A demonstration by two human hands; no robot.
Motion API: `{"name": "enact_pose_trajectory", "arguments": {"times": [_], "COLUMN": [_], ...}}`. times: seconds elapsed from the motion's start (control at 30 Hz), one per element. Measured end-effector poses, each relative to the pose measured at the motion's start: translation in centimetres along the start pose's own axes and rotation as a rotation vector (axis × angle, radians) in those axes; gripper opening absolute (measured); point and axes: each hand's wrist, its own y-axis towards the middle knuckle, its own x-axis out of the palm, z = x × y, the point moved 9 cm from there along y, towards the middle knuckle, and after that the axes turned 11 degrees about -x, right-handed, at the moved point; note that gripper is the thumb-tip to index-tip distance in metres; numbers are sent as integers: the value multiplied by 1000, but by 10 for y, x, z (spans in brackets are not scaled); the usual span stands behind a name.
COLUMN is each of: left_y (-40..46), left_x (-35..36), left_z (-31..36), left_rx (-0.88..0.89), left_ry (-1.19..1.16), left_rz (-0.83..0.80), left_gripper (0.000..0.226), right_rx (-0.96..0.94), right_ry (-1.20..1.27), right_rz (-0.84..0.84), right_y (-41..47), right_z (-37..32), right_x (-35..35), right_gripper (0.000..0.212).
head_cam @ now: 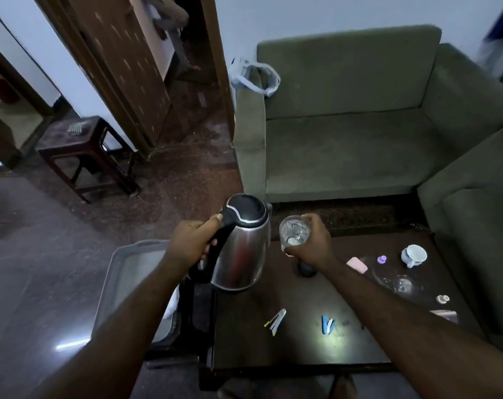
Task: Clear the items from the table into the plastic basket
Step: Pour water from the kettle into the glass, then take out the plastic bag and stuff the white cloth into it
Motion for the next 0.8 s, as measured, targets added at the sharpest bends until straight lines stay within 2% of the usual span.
{"name": "enact_pose_trajectory", "arguments": {"times": [0.27,0.47,0.63,0.8], "left_y": [41,86,117,127], "left_x": [40,85,116,131], "left_z": [-107,-189,-249,-283], "left_rx": [-76,-56,-101,-107], "left_ry": [-302,-393,-454,-414], "left_rz": [246,399,454,509], "left_gripper": [52,53,66,61], "right_rx": [42,84,67,58], "right_ry": [-51,-27,-30,-5], "right_rz": [-51,-14,-32,-48], "right_y": [18,19,19,24], "right_z": [75,153,203,232], "right_x": [51,108,148,170], "right_gripper": [87,84,82,81]}}
